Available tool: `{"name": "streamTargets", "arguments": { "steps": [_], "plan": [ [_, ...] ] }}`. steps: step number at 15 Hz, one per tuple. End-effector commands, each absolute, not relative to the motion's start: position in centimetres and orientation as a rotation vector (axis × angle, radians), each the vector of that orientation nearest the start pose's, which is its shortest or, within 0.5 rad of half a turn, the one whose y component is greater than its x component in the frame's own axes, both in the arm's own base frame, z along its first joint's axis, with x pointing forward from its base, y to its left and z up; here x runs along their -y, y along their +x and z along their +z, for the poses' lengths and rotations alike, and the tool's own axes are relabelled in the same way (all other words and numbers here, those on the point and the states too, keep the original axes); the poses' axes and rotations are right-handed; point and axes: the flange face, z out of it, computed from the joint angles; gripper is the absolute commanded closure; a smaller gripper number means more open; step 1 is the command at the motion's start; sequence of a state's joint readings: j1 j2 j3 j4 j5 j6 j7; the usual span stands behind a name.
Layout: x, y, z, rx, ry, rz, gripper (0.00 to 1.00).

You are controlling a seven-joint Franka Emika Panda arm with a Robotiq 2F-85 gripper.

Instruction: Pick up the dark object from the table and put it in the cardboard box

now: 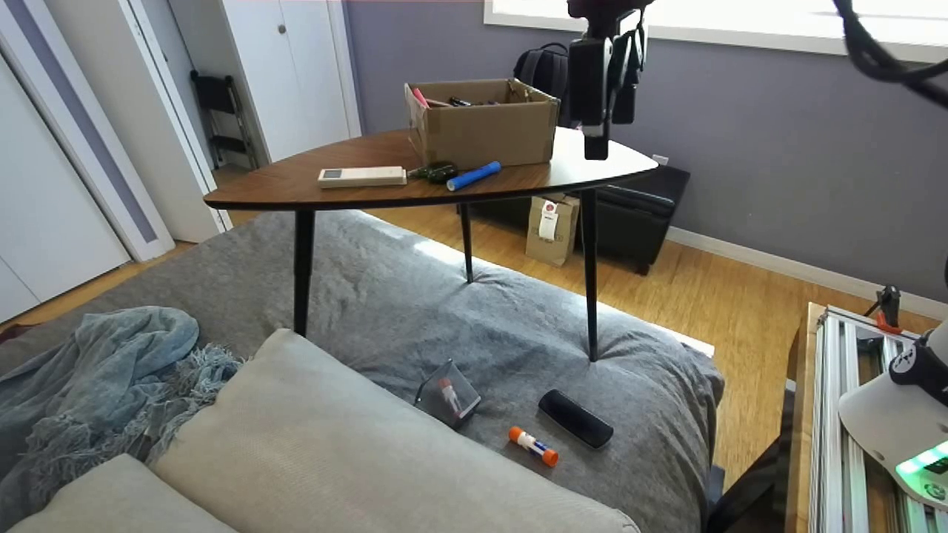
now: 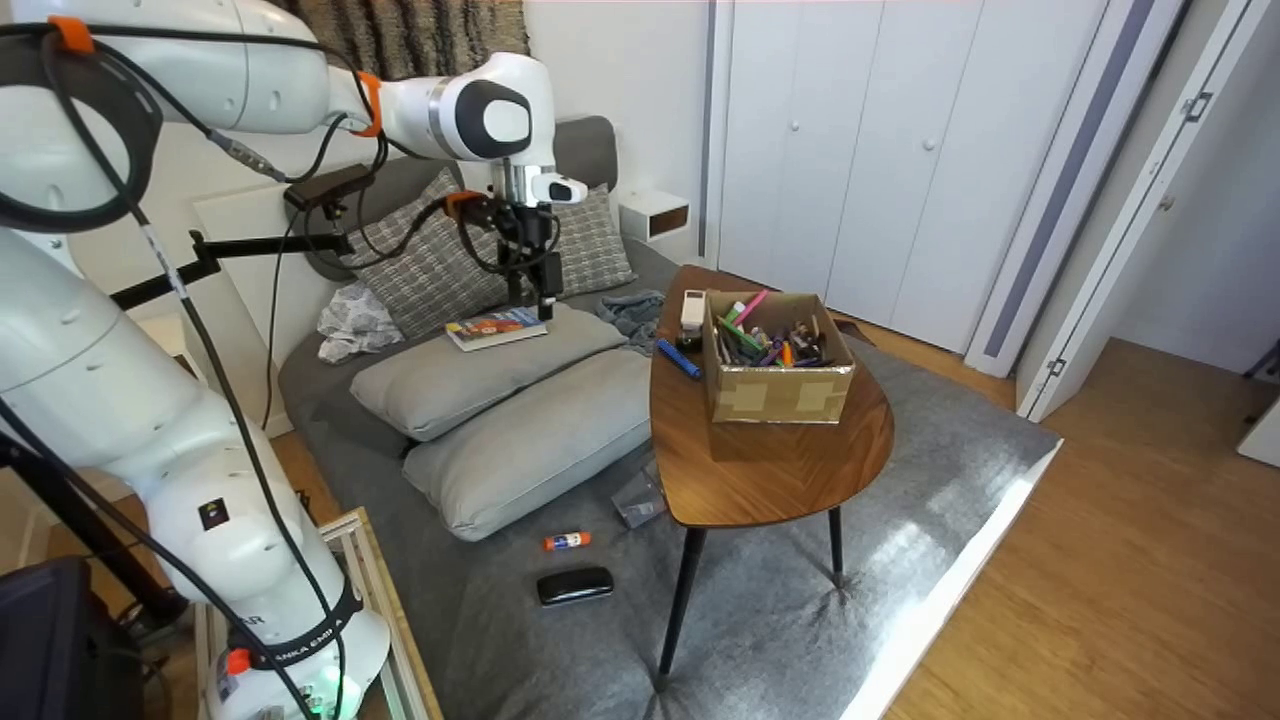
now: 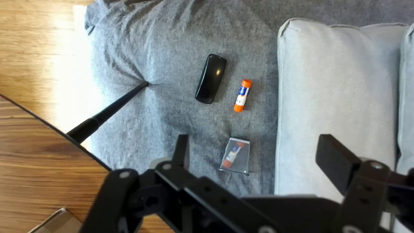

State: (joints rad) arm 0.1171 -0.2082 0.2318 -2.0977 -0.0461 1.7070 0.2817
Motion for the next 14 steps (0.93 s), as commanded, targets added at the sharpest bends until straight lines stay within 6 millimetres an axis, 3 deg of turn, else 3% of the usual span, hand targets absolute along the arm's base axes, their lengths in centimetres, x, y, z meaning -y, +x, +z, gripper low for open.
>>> {"name": "streamTargets", "arguments": {
  "steps": [1,4,7,14],
  "plan": [
    [-13.5,47.6,49.1,0.095,-3.313,0.078,0.0],
    [-12.2,50.2,48.5,-0.017,-3.292,-0.081,0.0],
    [-10.9,52.4,47.2,-0.216,-3.242,-0.133,0.0],
    [-8.9,57.1,44.5,-0.422,-3.227,-0.278,0.0]
  ]
}}
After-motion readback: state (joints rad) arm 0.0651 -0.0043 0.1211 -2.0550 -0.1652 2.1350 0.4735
